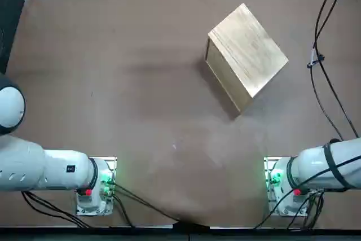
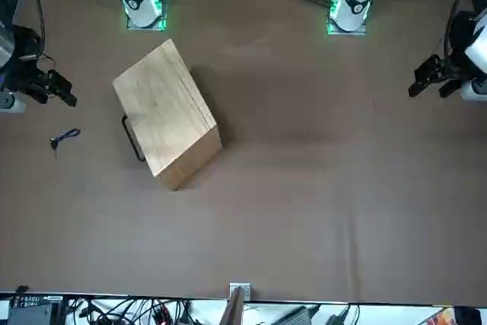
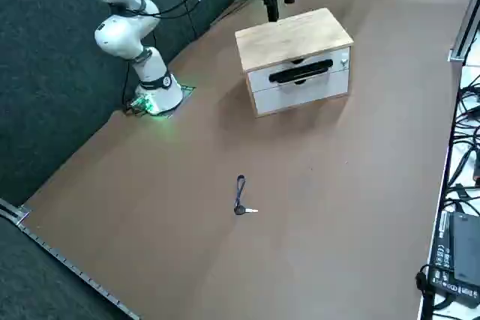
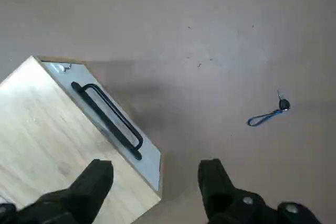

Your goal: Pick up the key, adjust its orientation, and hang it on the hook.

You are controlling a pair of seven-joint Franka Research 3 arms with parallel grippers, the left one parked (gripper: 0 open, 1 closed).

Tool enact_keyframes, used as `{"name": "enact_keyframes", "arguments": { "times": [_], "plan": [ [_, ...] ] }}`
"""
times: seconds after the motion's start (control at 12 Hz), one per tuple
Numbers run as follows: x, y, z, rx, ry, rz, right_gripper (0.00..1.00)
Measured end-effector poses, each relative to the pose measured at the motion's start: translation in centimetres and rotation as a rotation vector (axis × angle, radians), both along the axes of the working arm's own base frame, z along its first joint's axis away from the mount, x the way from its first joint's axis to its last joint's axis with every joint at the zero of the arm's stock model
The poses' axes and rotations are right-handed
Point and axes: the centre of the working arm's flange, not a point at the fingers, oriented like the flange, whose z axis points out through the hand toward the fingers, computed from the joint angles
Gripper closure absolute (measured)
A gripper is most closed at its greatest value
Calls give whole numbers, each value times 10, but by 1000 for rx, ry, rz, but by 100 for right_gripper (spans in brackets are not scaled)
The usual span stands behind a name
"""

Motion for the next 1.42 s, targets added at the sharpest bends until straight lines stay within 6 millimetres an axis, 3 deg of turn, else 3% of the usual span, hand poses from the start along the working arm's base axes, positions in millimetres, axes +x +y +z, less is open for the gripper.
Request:
{"name": "enact_keyframes", "arguments": {
  "times": [1.42],
  "plan": [
    [1,0,-1,0,-1,0,0]
  ]
}}
